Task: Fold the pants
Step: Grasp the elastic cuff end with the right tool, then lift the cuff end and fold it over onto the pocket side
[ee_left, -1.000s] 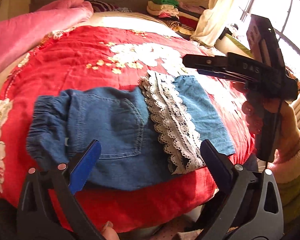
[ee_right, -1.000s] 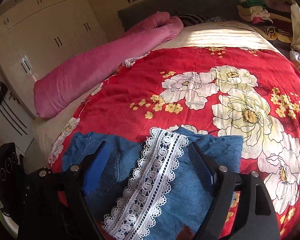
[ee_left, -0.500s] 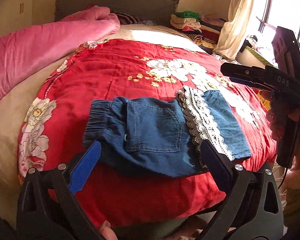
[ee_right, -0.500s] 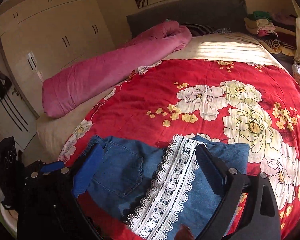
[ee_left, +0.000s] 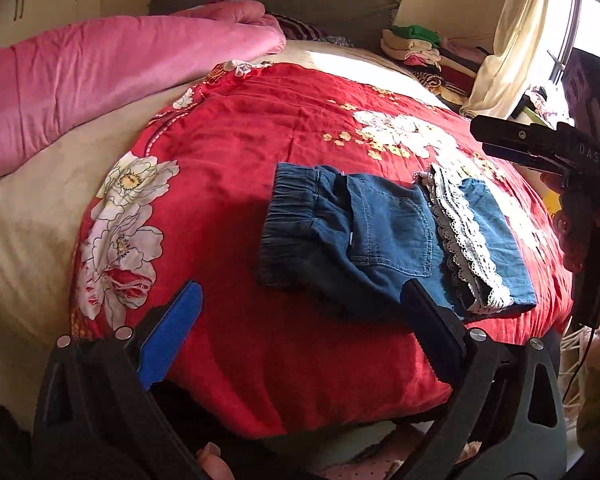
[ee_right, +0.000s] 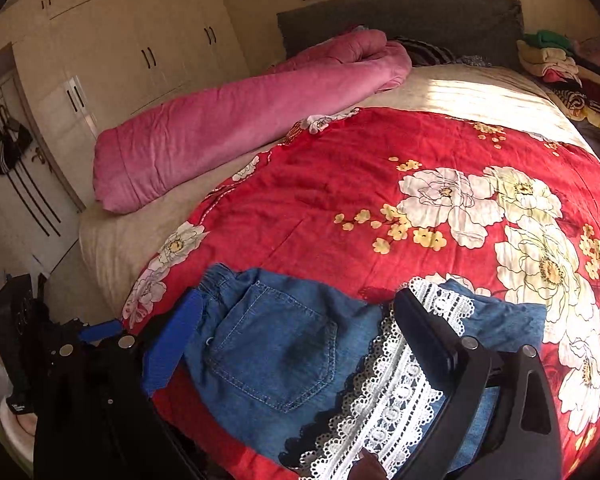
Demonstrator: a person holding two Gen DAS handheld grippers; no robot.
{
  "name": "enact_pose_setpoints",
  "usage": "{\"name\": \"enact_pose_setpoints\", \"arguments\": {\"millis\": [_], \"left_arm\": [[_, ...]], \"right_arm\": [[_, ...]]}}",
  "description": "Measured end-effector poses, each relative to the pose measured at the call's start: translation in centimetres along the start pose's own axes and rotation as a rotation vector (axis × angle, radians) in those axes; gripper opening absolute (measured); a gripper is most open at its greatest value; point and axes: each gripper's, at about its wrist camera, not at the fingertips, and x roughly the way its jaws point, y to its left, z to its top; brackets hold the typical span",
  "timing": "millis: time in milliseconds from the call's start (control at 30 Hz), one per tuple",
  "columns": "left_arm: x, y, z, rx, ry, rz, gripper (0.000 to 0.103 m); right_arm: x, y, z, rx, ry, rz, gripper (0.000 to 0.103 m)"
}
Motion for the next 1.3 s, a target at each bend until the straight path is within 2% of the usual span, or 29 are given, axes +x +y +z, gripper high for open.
{"name": "enact_pose_setpoints", "arguments": {"millis": [533, 700, 900, 1100, 1133, 1167, 1233, 1267, 1300], "left_arm": [[5.2, 0.1, -1.1, -0.086, 0.097, -0.135, 0.093], [6.5, -0.5, -1.0, -0.078, 0.103, -0.168, 0.093], [7.6, -0.1, -0.8, -0.114, 0.101, -0.178, 0.093], [8.2, 0.2, -0.7, -0.129, 0.082, -0.193, 0.093], [8.2, 0.3, -0.8, -0.130, 0.081, -0.194, 0.093], [8.2, 0.3, -0.8, -0.129, 0.078, -0.195, 0.093], [8.3, 0.4, -0.9, -0.135, 0.075, -0.197, 0.093], [8.3, 0.4, -0.9, -0.138, 0.074, -0.199, 0.093], [8.4, 0.5, -0.9, -0.140, 0.070, -0.201, 0.093]], "right_arm": [[7.9, 3.4, 0.4, -0.106, 0.165, 0.032, 0.097], [11.4, 4.5, 0.5, -0.132, 0.243, 0.053, 0.097], [15.3, 5.5, 1.6, -0.120, 0.326, 0.095, 0.097], [18.4, 6.3, 1.9, -0.153, 0.391, 0.073, 0.096], [18.9, 6.5, 1.8, -0.165, 0.409, 0.062, 0.094], [19.5, 6.5, 1.6, -0.175, 0.428, 0.055, 0.082], [20.5, 6.5, 1.1, -0.172, 0.463, 0.085, 0.065], [20.7, 6.4, 0.9, -0.166, 0.465, 0.101, 0.052], [20.8, 6.4, 0.7, -0.160, 0.465, 0.123, 0.049]]}}
